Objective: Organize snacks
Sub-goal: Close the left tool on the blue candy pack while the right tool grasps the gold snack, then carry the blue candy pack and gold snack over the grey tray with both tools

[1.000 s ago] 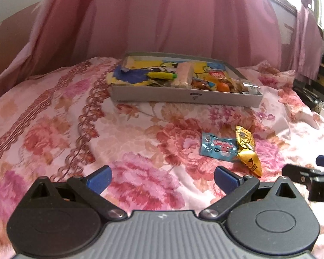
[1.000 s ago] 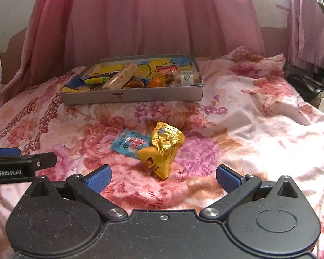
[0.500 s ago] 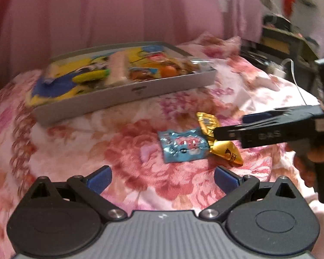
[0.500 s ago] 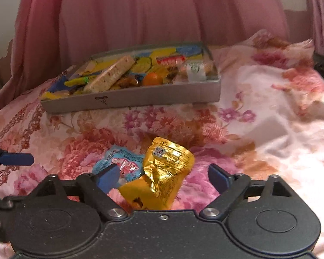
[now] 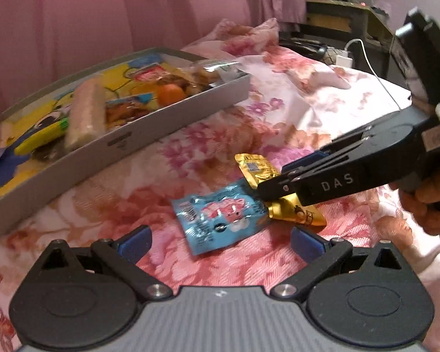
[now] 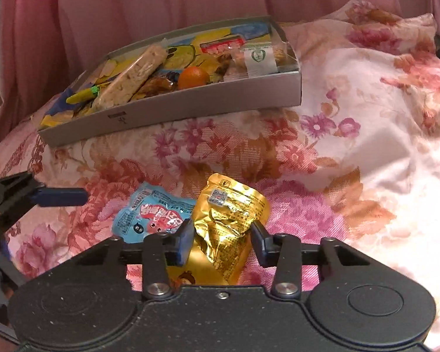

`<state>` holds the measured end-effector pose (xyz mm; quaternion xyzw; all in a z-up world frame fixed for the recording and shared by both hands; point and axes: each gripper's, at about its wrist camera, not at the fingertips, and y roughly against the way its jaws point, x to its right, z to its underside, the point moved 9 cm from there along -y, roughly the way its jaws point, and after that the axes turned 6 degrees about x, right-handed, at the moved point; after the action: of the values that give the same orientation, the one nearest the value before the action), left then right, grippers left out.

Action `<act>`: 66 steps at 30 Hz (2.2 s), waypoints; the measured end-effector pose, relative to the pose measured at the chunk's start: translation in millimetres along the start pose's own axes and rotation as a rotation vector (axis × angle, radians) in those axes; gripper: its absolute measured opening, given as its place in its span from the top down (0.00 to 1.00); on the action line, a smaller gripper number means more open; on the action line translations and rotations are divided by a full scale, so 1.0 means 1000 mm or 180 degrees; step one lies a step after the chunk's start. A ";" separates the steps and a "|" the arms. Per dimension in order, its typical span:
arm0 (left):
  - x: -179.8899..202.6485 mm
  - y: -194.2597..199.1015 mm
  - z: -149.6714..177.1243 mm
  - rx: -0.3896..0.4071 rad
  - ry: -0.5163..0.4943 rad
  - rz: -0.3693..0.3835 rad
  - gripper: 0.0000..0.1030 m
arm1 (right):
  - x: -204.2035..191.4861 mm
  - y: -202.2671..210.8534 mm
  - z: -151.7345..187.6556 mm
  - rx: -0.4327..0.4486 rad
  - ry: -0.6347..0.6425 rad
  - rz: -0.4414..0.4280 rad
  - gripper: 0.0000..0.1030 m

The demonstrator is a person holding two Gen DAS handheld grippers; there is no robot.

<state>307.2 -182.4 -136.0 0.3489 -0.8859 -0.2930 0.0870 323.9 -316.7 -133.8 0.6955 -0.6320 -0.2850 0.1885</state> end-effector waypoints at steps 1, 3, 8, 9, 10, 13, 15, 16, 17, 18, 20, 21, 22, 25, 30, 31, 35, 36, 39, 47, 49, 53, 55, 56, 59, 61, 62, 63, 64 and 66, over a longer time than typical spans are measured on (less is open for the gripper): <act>0.001 -0.003 -0.001 -0.0002 -0.0046 -0.0005 0.00 | 0.001 0.002 -0.001 0.0000 0.0038 0.0003 0.65; 0.005 -0.007 -0.005 -0.0003 -0.0186 0.0000 0.00 | 0.003 0.008 -0.005 0.0019 0.0102 0.0000 0.73; 0.016 -0.022 -0.017 -0.0062 -0.0708 0.0109 0.00 | 0.015 0.017 -0.007 0.0011 -0.0006 -0.0088 0.73; 0.019 -0.025 -0.019 -0.0079 -0.0835 0.0140 0.00 | 0.017 0.018 -0.007 0.0004 -0.0047 -0.0098 0.73; 0.022 -0.029 -0.020 -0.0101 -0.0951 0.0171 0.00 | 0.019 0.019 -0.007 0.0004 -0.0077 -0.0104 0.73; 0.027 -0.041 -0.020 -0.0231 -0.1156 0.0256 0.01 | 0.024 0.024 -0.008 0.0005 -0.0117 -0.0109 0.73; 0.028 -0.048 -0.014 -0.0359 -0.1241 0.0305 0.01 | 0.027 0.027 -0.008 0.0005 -0.0117 -0.0097 0.73; 0.028 -0.051 -0.011 -0.0400 -0.1273 0.0332 0.01 | 0.028 0.028 -0.008 0.0004 -0.0113 -0.0091 0.73; 0.028 -0.052 -0.009 -0.0416 -0.1273 0.0359 0.01 | 0.030 0.029 -0.009 0.0003 -0.0106 -0.0091 0.72; 0.026 -0.054 -0.009 -0.0439 -0.1237 0.0381 0.00 | 0.030 0.030 -0.009 -0.0001 -0.0097 -0.0087 0.72; 0.021 -0.058 -0.006 -0.0587 -0.0972 0.0460 0.01 | 0.033 0.030 -0.008 -0.0008 -0.0098 -0.0080 0.71; 0.017 -0.060 -0.005 -0.0687 -0.0776 0.0521 0.01 | 0.034 0.031 -0.008 -0.0011 -0.0107 -0.0084 0.71; 0.013 -0.060 -0.003 -0.0766 -0.0608 0.0584 0.01 | 0.035 0.031 -0.008 -0.0012 -0.0115 -0.0082 0.71; 0.013 -0.054 0.002 -0.0879 -0.0545 0.0664 0.01 | 0.037 0.032 -0.008 -0.0011 -0.0145 -0.0077 0.70; 0.017 -0.040 0.008 -0.1037 -0.0359 0.0692 0.01 | 0.039 0.033 -0.008 -0.0005 -0.0158 -0.0048 0.64; 0.016 -0.037 0.008 -0.1029 -0.0317 0.0663 0.01 | 0.038 0.034 -0.008 0.0002 -0.0150 -0.0029 0.62; 0.008 -0.036 0.004 -0.0990 -0.0086 0.0456 0.01 | 0.042 0.036 -0.006 0.0015 -0.0172 0.0021 0.60; 0.007 -0.039 0.002 -0.0977 -0.0040 0.0413 0.01 | 0.043 0.036 -0.006 0.0011 -0.0193 0.0025 0.59; 0.002 -0.047 -0.001 -0.0986 -0.0029 0.0219 0.02 | 0.049 0.036 -0.005 -0.0002 -0.0282 0.0025 0.55; 0.005 -0.062 -0.011 -0.0896 -0.0102 0.0093 0.22 | 0.057 0.034 -0.003 -0.0053 -0.0465 -0.0001 0.46; 0.004 -0.057 -0.013 -0.0807 -0.0021 0.0073 0.38 | 0.059 0.035 -0.003 -0.0062 -0.0513 -0.0013 0.45; -0.001 -0.042 -0.005 -0.0789 0.0303 -0.0001 0.39 | 0.061 0.037 -0.001 -0.0059 -0.0575 -0.0012 0.45; -0.002 -0.034 0.001 -0.0802 0.0524 -0.0107 0.39 | 0.063 0.040 0.001 -0.0048 -0.0623 -0.0013 0.45; -0.003 -0.028 0.005 -0.0805 0.0670 -0.0182 0.39 | 0.064 0.041 0.001 -0.0042 -0.0650 -0.0020 0.45; -0.004 -0.012 0.017 -0.0802 0.1052 -0.0417 0.39 | 0.065 0.042 0.004 -0.0039 -0.0784 -0.0081 0.45; -0.003 -0.002 0.023 -0.0750 0.1223 -0.0543 0.39 | 0.063 0.040 0.006 -0.0093 -0.0908 -0.0169 0.45; -0.003 0.002 0.026 -0.0722 0.1310 -0.0603 0.39 | 0.061 0.038 0.009 -0.0137 -0.0958 -0.0220 0.45; -0.002 0.005 0.028 -0.0700 0.1375 -0.0651 0.39 | 0.059 0.037 0.011 -0.0163 -0.0985 -0.0248 0.45; -0.002 0.010 0.031 -0.0662 0.1479 -0.0720 0.39 | 0.056 0.036 0.013 -0.0186 -0.0986 -0.0266 0.45; -0.003 0.019 0.036 -0.0578 0.1644 -0.0823 0.39 | 0.051 0.034 0.016 -0.0191 -0.0946 -0.0272 0.45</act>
<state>285.5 -153.0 -154.1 0.5125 -0.7530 -0.2812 0.3022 289.4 -369.5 -132.4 0.6660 -0.6139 -0.4114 0.1013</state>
